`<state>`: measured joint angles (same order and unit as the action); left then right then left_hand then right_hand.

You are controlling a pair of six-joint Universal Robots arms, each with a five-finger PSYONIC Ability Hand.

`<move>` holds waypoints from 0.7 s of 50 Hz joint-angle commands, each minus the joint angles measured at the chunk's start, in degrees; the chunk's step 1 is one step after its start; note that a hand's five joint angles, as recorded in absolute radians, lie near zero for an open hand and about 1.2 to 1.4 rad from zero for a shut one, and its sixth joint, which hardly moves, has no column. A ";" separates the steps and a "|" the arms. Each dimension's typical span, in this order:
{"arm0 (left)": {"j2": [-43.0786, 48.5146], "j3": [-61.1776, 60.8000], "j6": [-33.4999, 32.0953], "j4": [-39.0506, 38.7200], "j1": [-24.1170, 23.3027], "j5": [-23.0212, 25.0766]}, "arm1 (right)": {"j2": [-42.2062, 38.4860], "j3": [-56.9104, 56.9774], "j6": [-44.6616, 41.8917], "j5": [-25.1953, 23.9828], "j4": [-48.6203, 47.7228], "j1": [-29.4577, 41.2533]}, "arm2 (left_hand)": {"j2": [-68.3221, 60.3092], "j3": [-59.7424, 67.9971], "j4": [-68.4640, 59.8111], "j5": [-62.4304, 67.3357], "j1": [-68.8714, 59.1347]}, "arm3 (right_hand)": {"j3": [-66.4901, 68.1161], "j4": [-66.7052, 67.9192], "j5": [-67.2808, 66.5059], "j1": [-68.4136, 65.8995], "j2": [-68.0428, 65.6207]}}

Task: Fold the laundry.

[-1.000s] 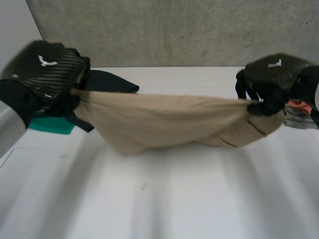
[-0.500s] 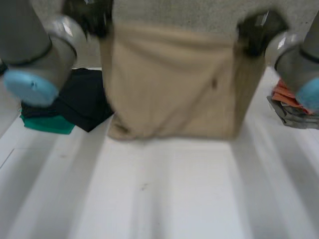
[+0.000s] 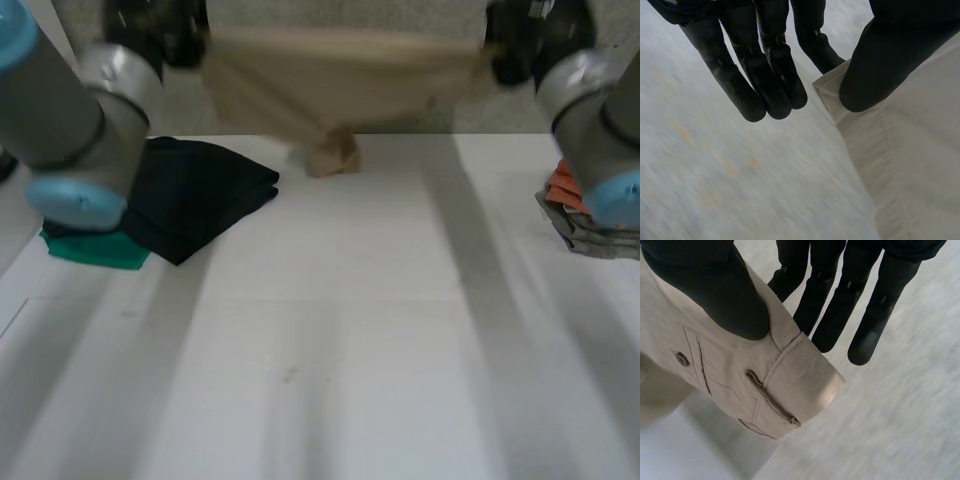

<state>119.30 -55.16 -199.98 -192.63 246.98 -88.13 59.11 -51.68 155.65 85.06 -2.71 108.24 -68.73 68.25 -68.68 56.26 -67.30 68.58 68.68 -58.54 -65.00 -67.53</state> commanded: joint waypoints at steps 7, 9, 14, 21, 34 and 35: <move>3.57 -26.92 -7.17 0.58 -2.81 1.38 | -1.99 -29.61 -6.58 -3.67 -1.42 -1.72 | -11.27 11.75 -11.32 13.74 -12.70 | 11.42 11.32 -11.46 -15.00 -12.47; 1.56 -29.37 -8.49 3.20 -3.60 0.51 | -1.37 -31.98 -8.16 -4.11 -1.07 -1.98 | -11.27 11.75 -11.32 13.74 -12.70 | 11.42 11.32 -11.46 -15.00 -12.47; -4.07 -32.55 -9.29 10.68 -5.36 -2.13 | 2.66 -35.33 -11.59 -5.69 2.70 -2.16 | -11.27 11.75 -11.32 13.74 -12.70 | 11.42 11.32 -11.46 -15.00 -12.47; -11.54 -35.28 -9.29 26.14 -8.70 -6.44 | 11.10 -38.85 -20.90 -7.54 19.83 -3.04 | -11.27 11.75 -11.32 13.74 -12.70 | 11.42 11.32 -11.46 -15.00 -12.47; -13.40 -38.01 -7.80 46.55 -20.48 -9.52 | 17.44 -45.44 -42.18 -9.47 42.97 -7.70 | -10.12 10.60 -10.17 12.59 -11.55 | 11.42 11.32 -11.46 -15.00 -12.47; -13.31 -37.74 -7.62 46.47 -20.66 -9.61 | 17.53 -45.70 -42.10 -9.91 42.62 -7.78 | 2.88 -2.40 2.83 -0.41 1.45 | 11.42 11.32 -11.46 -15.00 -12.47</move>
<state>105.03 -93.39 -208.70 -149.34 230.35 -97.33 75.70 -94.98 118.38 76.98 38.31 101.95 -68.73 68.25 -68.68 56.26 -67.30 68.59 68.69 -58.54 -65.00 -67.54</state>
